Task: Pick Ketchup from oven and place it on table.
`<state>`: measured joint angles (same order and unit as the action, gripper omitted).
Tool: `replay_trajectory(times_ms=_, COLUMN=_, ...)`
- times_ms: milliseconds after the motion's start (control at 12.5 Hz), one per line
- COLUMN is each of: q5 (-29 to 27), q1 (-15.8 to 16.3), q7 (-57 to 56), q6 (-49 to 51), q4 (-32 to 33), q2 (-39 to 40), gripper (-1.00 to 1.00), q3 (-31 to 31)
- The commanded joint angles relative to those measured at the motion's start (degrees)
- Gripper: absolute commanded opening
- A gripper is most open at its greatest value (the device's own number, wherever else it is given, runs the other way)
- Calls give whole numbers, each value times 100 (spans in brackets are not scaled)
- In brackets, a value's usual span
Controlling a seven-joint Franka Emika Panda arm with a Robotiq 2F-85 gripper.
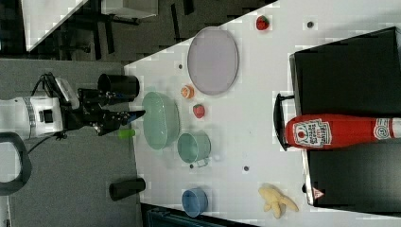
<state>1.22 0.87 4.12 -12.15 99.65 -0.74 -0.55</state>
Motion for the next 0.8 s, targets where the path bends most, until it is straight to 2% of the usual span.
replay_trajectory(times_ms=80, q5=143, q1=-158, q7=-784, q6=850, q4=1194, q2=-1818, gripper=85, q3=-315)
replay_trajectory(times_ms=160, q5=153, q1=-186, q7=-784, q6=830, q4=1193, q2=-1763, gripper=100, q3=-399)
replay_trajectory(times_ms=480, q5=155, q1=-330, q7=-784, q6=386, q4=1182, q2=-1501, gripper=100, q3=-928)
replay_trajectory(times_ms=800, q5=155, q1=-437, q7=-819, q6=-390, q4=1178, q2=-1093, gripper=100, q3=-1794)
